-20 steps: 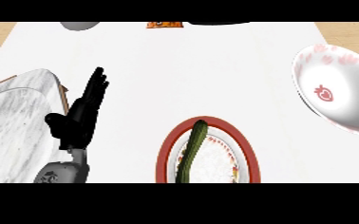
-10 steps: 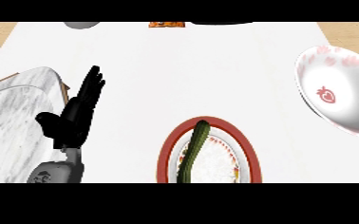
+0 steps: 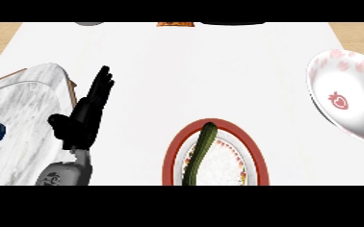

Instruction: Pick the cupcake from the plate and place it in the bowl

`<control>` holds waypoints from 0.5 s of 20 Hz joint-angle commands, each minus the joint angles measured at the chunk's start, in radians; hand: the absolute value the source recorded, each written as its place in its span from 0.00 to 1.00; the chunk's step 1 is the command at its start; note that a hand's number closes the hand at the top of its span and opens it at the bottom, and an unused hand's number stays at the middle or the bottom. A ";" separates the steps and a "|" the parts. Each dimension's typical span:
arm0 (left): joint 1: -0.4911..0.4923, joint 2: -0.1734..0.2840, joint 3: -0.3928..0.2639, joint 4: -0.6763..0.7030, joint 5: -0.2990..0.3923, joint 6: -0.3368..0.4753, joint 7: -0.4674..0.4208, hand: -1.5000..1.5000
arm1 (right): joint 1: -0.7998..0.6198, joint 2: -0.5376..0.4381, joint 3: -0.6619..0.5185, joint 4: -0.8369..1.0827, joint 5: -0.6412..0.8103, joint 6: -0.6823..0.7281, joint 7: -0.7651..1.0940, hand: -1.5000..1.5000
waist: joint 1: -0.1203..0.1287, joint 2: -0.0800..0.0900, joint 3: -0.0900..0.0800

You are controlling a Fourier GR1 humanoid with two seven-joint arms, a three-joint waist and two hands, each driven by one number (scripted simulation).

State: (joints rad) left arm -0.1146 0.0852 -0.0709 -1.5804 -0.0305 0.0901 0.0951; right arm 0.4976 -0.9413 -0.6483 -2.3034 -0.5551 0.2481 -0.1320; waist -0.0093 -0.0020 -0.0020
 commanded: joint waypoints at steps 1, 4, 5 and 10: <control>-0.018 -0.029 -0.025 -0.029 -0.015 0.020 0.047 0.50 | -0.136 -0.080 -0.019 0.040 -0.136 -0.026 0.185 1.00 | 0.016 0.003 0.001; 0.006 -0.032 -0.044 0.006 -0.037 0.010 -0.020 0.50 | -0.211 -0.121 0.049 0.163 0.080 -0.085 0.157 1.00 | 0.032 0.009 0.001; -0.009 -0.013 -0.020 0.005 -0.014 -0.009 0.015 0.50 | -0.232 -0.139 0.050 0.164 0.092 -0.072 0.177 1.00 | 0.026 0.007 0.001; -0.040 -0.014 -0.011 0.062 -0.009 -0.026 -0.033 0.50 | -0.327 -0.153 0.269 0.321 0.384 -0.146 0.051 1.00 | 0.051 0.015 0.002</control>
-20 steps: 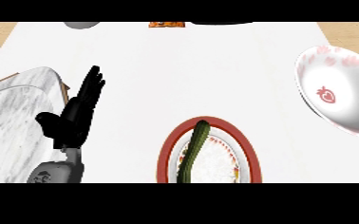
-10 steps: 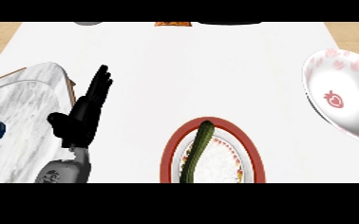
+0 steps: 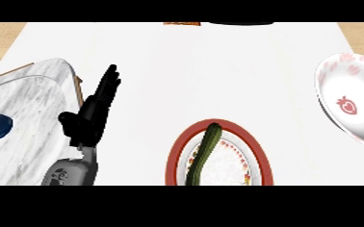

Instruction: Pick the cupcake from the plate and place it in the bowl

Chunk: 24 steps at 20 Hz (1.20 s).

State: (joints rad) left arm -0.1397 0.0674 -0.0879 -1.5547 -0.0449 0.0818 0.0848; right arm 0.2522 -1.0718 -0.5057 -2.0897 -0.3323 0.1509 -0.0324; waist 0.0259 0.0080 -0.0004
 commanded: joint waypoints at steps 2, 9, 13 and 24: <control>-0.035 -0.002 0.002 -0.004 0.000 -0.004 0.025 0.50 | -0.154 -0.035 0.176 0.203 0.214 -0.067 -0.061 1.00 | 0.017 0.003 0.001; -0.034 0.006 0.029 0.020 0.013 -0.019 -0.003 0.50 | -0.402 0.066 0.374 0.562 0.383 -0.102 -0.190 1.00 | 0.009 0.001 0.001; -0.050 0.002 0.035 0.060 0.017 -0.027 -0.017 0.50 | -0.505 0.115 0.417 0.835 0.479 -0.106 -0.339 1.00 | 0.011 0.004 0.002; -0.031 -0.013 0.010 -0.003 -0.004 -0.013 0.014 0.50 | -0.712 0.209 0.510 1.296 0.522 0.154 -0.542 0.00 | 0.007 0.000 0.002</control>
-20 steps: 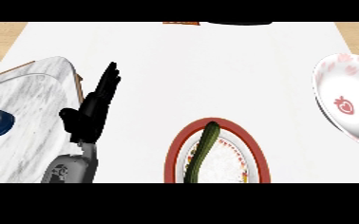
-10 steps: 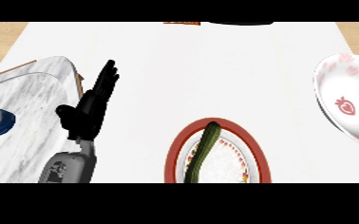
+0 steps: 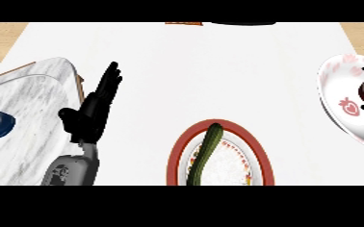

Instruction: Pick the cupcake from the plate and place it in the bowl

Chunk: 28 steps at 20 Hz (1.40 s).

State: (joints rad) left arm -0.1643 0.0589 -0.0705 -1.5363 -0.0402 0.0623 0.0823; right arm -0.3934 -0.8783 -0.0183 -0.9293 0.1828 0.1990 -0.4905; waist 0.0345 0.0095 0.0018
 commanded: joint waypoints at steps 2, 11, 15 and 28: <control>-0.062 -0.001 0.026 0.050 -0.013 0.020 0.006 0.50 | -0.114 0.044 0.015 0.210 0.018 0.117 -0.166 0.00 | -0.010 0.000 0.000; 0.097 0.012 -0.006 -0.058 -0.005 -0.016 -0.016 0.50 | -0.224 0.051 -0.162 0.382 -0.132 0.213 -0.286 0.00 | -0.011 -0.006 0.000; 0.011 0.009 0.029 -0.004 0.006 -0.007 0.014 0.50 | -0.266 -0.042 -0.230 0.417 -0.215 0.356 -0.182 0.00 | -0.023 -0.006 -0.001; 0.012 0.001 0.016 -0.013 -0.007 -0.007 -0.002 0.50 | -0.194 -0.162 -0.284 0.570 -0.305 0.662 -0.214 0.00 | -0.013 0.000 0.003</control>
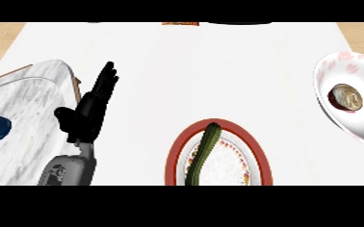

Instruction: Pick the cupcake from the plate and place it in the bowl

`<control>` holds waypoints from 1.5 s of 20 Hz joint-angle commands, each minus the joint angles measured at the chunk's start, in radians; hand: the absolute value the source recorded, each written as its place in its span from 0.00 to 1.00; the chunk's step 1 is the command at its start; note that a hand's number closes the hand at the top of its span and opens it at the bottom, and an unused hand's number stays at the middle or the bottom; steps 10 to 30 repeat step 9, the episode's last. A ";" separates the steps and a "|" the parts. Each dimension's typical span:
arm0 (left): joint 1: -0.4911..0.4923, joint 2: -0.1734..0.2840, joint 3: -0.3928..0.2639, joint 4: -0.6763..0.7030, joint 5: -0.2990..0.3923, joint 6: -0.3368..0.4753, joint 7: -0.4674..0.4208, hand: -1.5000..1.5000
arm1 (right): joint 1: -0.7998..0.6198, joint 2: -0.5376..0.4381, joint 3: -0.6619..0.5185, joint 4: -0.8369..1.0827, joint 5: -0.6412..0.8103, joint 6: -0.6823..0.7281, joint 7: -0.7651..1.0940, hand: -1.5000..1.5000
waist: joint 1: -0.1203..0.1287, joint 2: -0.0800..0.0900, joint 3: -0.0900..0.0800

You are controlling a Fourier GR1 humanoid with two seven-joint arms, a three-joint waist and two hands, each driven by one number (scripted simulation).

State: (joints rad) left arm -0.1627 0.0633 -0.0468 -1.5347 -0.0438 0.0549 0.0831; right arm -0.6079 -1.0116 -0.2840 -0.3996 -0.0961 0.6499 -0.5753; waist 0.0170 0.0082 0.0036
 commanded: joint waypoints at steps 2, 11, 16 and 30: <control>0.020 0.024 0.032 -0.007 0.032 -0.026 -0.016 0.50 | 0.061 -0.027 -0.012 0.016 -0.034 0.245 -0.145 0.00 | -0.005 -0.001 0.000; 0.042 -0.014 -0.020 -0.024 -0.025 0.014 -0.041 0.50 | 0.154 -0.040 0.003 -0.033 -0.044 0.270 -0.198 0.00 | -0.015 -0.003 0.002; 0.042 -0.014 -0.020 -0.024 -0.025 0.014 -0.041 0.50 | 0.154 -0.040 0.003 -0.033 -0.044 0.270 -0.198 0.00 | -0.015 -0.003 0.002; 0.042 -0.014 -0.020 -0.024 -0.025 0.014 -0.041 0.50 | 0.154 -0.040 0.003 -0.033 -0.044 0.270 -0.198 0.00 | -0.015 -0.003 0.002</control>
